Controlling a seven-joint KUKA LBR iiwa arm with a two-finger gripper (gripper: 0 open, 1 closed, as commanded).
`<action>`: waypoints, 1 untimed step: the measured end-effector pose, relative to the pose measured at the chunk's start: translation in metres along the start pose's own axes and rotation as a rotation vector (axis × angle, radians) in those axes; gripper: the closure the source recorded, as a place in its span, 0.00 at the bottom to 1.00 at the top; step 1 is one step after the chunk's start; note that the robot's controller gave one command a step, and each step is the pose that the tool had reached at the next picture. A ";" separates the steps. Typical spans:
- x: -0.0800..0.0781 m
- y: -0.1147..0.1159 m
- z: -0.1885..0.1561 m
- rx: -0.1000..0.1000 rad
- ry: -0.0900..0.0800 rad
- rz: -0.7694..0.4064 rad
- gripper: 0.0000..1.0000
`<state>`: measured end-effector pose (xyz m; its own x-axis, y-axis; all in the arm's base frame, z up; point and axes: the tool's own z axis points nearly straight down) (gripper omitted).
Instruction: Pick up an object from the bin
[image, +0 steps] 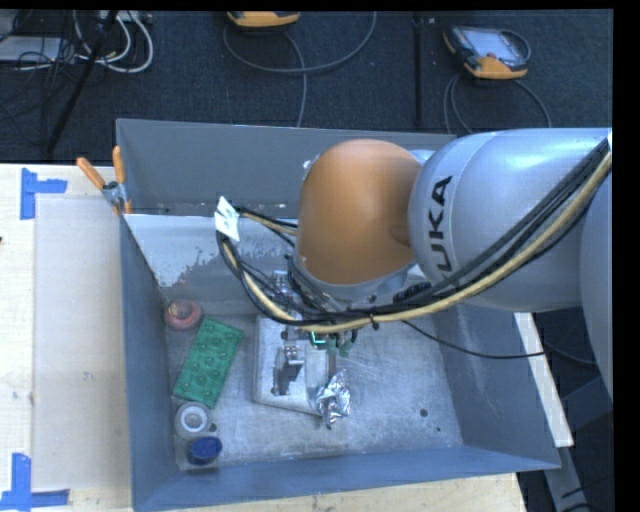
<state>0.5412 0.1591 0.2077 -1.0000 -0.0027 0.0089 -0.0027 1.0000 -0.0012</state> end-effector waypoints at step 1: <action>-0.057 0.067 0.124 -0.004 -0.014 0.029 0.00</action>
Offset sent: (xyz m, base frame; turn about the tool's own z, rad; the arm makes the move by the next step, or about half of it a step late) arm 0.0580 0.0694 -0.1377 0.0294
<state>0.5974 0.2256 0.0828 -0.9996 0.0266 -0.0050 0.0266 0.9996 0.0030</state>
